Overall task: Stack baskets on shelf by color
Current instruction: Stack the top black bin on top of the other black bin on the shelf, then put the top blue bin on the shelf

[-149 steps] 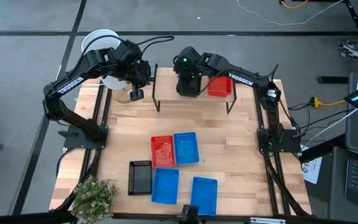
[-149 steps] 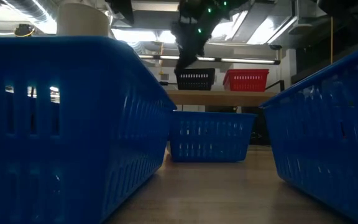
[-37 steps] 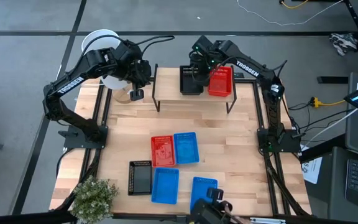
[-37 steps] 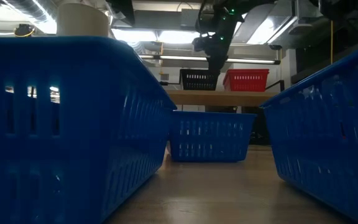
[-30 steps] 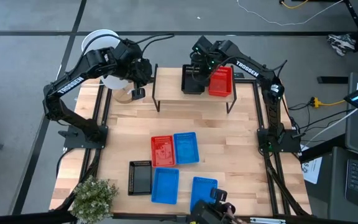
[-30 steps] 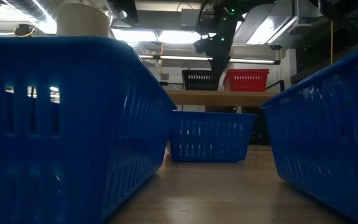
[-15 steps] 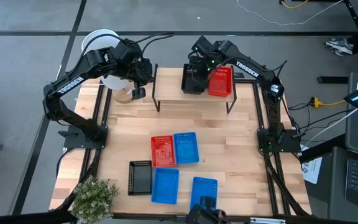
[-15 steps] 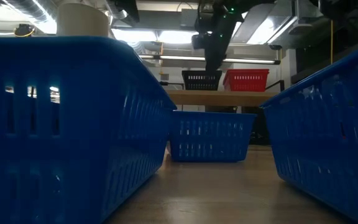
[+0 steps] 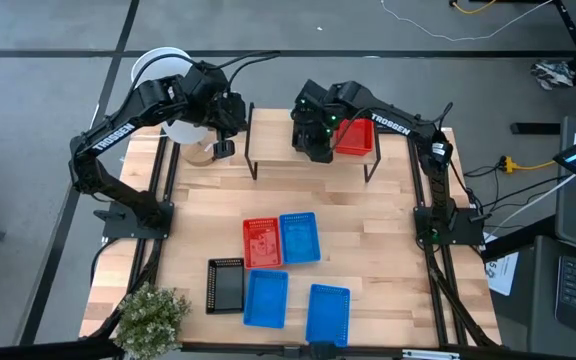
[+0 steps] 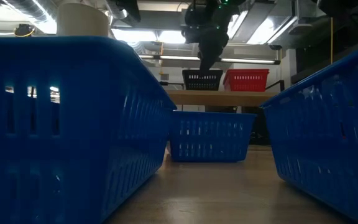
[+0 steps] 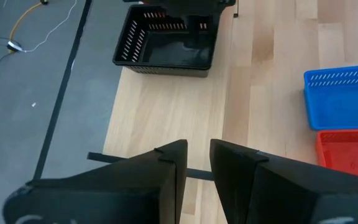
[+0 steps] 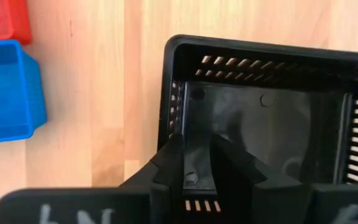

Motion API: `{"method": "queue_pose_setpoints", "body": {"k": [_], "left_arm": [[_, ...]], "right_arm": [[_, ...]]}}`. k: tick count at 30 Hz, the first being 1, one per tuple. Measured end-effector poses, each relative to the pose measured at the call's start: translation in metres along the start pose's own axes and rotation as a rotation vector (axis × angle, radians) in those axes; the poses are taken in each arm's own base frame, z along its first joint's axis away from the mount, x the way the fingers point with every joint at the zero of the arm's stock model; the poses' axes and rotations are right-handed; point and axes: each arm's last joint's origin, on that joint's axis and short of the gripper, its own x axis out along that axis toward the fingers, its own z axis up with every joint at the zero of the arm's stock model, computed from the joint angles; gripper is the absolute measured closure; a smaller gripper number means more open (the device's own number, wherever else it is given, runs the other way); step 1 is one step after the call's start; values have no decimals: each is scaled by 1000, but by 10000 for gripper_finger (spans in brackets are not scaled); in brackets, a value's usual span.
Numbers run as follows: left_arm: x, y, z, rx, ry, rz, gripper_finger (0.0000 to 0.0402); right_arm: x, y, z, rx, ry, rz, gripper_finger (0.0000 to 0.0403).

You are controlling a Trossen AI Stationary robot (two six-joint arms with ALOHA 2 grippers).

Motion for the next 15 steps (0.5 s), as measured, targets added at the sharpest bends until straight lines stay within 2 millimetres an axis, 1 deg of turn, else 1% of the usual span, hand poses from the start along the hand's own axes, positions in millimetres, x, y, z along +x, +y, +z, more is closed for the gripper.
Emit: {"method": "queue_pose_setpoints", "body": {"k": [10,13,15], "left_arm": [[0,0,0,-1,0,-1,339],[0,0,0,-1,0,-1,339],[0,0,0,-1,-1,-1,339]], "right_arm": [[0,1,0,23,4,-1,324],[-5,-2,1,20,37,-108,324],[-15,-4,2,17,56,-194,324]]}}
